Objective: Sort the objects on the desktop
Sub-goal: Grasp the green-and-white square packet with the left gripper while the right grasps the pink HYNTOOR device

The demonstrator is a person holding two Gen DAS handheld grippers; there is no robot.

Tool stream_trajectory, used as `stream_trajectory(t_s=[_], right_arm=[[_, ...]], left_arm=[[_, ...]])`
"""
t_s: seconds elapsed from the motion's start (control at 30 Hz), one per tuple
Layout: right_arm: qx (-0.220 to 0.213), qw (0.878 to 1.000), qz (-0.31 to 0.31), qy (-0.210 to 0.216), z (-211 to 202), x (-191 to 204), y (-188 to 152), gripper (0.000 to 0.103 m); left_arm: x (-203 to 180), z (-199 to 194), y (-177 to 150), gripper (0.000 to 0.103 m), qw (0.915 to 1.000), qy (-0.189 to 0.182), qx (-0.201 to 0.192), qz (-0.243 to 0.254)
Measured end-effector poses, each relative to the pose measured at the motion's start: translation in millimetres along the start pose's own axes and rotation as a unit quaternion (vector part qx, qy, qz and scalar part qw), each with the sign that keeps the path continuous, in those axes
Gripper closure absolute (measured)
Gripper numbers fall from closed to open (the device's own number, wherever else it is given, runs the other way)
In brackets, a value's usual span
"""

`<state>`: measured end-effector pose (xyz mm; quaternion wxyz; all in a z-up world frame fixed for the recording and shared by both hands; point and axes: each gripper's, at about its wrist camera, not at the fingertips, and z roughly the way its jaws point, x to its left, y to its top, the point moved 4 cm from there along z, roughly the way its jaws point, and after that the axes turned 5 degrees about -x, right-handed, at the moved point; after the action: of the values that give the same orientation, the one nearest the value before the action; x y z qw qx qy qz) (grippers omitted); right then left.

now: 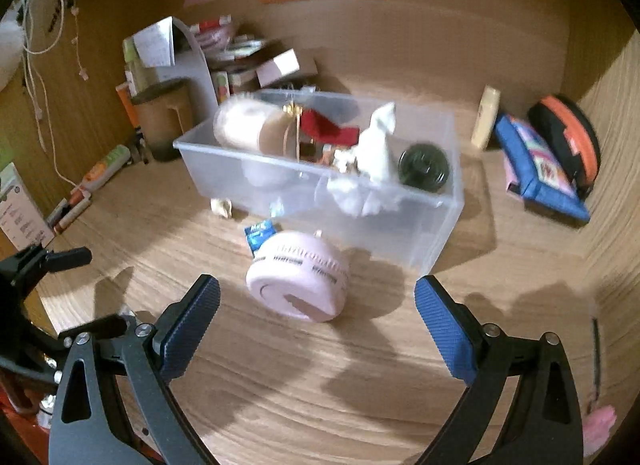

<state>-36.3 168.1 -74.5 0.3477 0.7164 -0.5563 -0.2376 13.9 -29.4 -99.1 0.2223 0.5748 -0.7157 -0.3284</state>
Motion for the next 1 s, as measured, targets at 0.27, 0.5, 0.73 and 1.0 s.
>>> stream_trajectory(t_s=[0.27,0.5,0.73,1.0], right_arm=[[0.021,1.000,0.004,-0.012,22.8,3.7,-4.0,0.006],[0.013,0.999,-0.005,-0.038,35.6,4.3,2.8,0.007],[0.015,0.999,-0.002,-0.032,41.3,4.0,1.1,0.024],[0.020,1.000,0.006,-0.018,44.9,-0.4,-2.0,0.043]], left_arm=[[-9.0,-1.0,-10.5,0.002,0.9993,0.025,-0.019,0.019],[-12.2,3.4,-14.2,0.025,0.9992,0.023,-0.015,0.029],[-11.3,6.8,-15.0,0.042,0.9994,0.013,-0.015,0.028],[-9.3,5.2,-13.8,0.065,0.9994,0.015,-0.022,0.021]])
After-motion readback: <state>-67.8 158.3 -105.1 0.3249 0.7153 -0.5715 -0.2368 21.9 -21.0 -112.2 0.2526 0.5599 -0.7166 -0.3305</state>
